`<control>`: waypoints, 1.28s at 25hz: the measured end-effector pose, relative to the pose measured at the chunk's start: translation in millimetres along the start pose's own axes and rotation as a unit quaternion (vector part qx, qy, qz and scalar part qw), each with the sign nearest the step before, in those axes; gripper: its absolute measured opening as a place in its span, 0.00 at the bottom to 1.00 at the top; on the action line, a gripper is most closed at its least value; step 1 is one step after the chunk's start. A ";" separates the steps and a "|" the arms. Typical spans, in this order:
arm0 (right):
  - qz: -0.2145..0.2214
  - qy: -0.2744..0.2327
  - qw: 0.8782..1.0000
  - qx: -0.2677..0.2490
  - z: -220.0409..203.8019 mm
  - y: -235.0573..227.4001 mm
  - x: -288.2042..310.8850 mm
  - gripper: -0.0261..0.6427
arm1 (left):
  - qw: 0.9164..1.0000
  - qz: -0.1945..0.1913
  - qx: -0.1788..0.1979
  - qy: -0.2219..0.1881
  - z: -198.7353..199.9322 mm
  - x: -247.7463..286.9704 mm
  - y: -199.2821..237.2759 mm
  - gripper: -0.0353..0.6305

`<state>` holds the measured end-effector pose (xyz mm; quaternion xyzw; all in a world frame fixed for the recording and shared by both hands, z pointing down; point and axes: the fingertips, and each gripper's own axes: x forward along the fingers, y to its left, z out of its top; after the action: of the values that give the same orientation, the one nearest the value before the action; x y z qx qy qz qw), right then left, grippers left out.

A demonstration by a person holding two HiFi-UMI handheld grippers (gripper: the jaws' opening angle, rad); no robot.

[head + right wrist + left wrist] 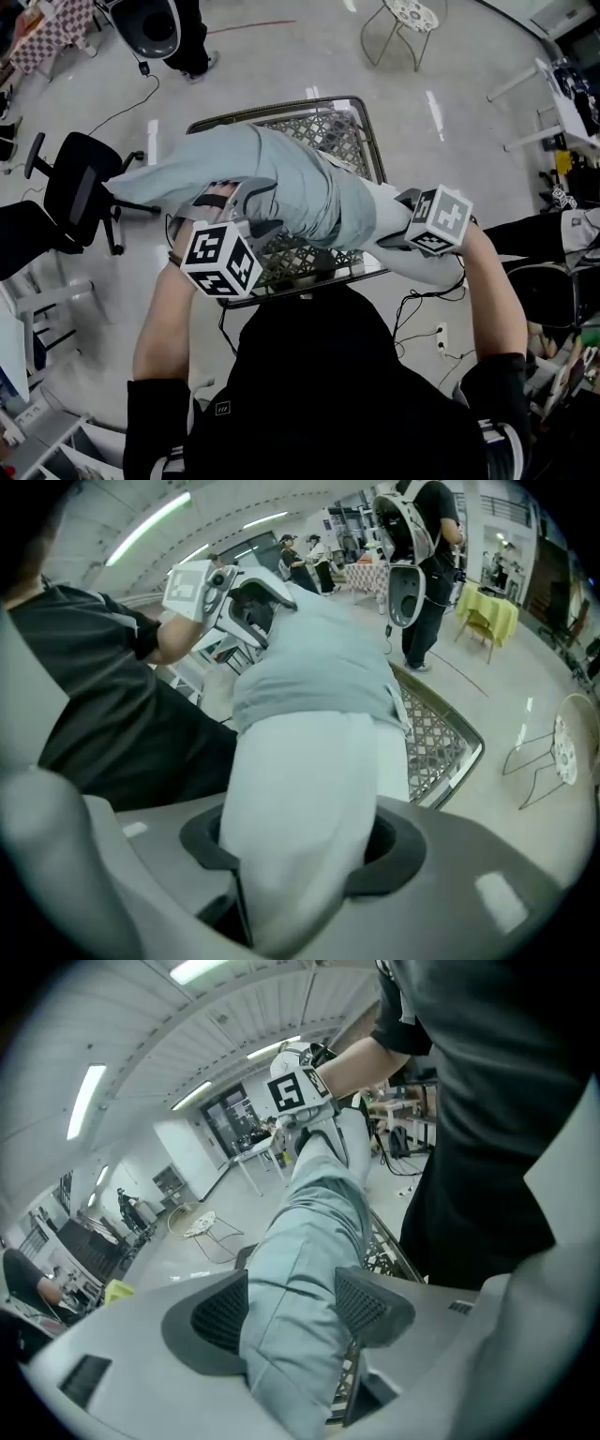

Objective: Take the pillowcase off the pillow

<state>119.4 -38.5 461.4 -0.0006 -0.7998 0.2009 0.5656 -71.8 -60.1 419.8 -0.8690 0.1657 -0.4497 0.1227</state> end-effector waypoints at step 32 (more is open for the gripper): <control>0.069 0.074 0.990 -0.099 -52.7 -67.2 -34.7 0.50 | 0.976 0.020 -0.110 0.188 -83.5 -65.0 3.3 0.46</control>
<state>194.8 -91.3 466.3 -0.1265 -0.7701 0.1587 0.6048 -176.1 -42.6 417.6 -0.7734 0.2513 -0.5819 0.0020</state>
